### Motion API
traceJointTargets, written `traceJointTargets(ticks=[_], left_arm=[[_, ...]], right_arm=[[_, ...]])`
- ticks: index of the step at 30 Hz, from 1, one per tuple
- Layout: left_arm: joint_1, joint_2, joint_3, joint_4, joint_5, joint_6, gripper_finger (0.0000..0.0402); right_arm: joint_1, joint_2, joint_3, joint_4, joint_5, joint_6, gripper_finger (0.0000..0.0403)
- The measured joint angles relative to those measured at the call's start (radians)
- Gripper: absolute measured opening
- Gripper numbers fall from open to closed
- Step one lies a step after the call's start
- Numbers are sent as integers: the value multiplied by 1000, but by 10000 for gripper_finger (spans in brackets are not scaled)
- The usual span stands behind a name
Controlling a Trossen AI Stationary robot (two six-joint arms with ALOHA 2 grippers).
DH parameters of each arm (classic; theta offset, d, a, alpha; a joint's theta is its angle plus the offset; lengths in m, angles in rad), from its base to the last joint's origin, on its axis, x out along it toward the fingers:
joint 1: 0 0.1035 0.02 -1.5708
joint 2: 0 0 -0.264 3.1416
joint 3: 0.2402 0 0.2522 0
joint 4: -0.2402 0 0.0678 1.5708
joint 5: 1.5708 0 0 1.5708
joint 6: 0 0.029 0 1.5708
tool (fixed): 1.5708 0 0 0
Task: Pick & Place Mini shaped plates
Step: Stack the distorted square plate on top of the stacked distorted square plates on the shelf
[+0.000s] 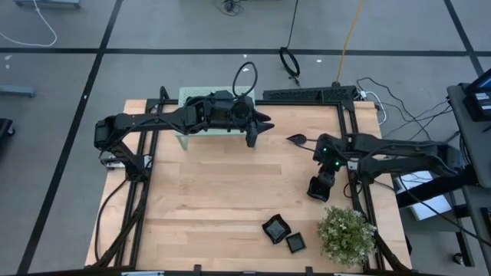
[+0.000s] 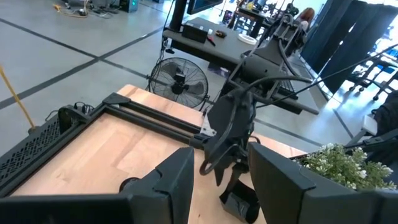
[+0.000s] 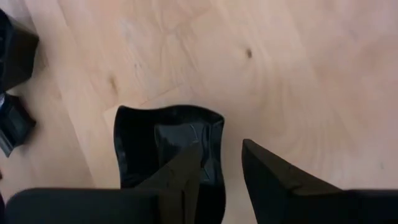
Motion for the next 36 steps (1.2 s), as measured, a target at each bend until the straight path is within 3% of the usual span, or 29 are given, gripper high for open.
traceJointTargets(ticks=[18,21,24,29,36], left_arm=[[0,0,0,-99,2,0,154],[0,0,0,-105,2,0,154],[0,0,0,-110,11,0,154],[0,-17,-1,-128,45,0,154],[0,-97,-1,-175,27,9,154]], right_arm=[[57,251,0,74,20,-16,100],[57,267,0,97,-5,-20,76],[57,267,-1,139,-27,-23,26],[57,263,-1,266,-60,10,3],[54,312,9,640,-56,118,1]])
